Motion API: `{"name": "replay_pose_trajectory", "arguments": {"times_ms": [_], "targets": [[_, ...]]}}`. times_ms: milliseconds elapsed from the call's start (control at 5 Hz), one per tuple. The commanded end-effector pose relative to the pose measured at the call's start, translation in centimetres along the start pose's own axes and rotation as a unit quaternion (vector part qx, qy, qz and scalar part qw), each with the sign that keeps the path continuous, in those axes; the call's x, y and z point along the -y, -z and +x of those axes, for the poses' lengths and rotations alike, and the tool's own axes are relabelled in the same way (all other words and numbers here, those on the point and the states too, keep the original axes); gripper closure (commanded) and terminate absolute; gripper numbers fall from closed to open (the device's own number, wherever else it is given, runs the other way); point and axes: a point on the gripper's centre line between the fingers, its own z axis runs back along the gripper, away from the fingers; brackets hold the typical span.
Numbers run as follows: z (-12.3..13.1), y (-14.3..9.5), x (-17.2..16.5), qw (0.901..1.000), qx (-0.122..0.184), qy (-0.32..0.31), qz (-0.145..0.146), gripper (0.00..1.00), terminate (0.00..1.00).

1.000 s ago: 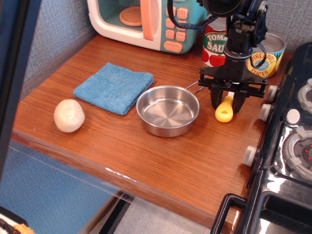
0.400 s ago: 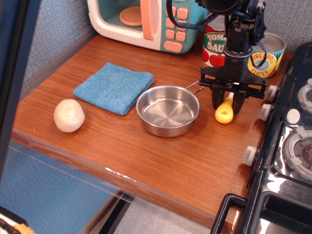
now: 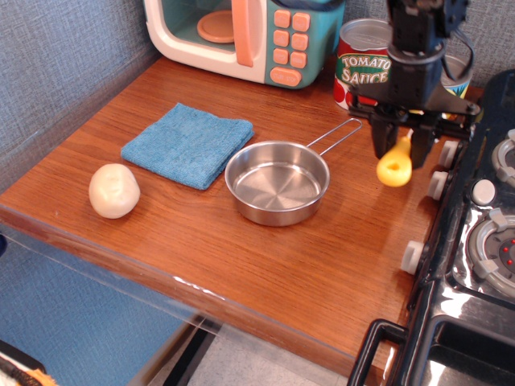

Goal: Move the yellow knife to the left of the blue towel

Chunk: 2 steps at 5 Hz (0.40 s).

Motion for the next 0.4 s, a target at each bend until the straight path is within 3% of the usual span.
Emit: {"name": "replay_pose_trajectory", "arguments": {"times_ms": [0, 200], "targets": [[-1.5, -5.7, -6.6, 0.9977, 0.049, -0.039, 0.027, 1.0, 0.0], [-2.2, -6.3, -11.3, 0.9954, 0.039, -0.051, 0.071, 1.0, 0.0]]}}
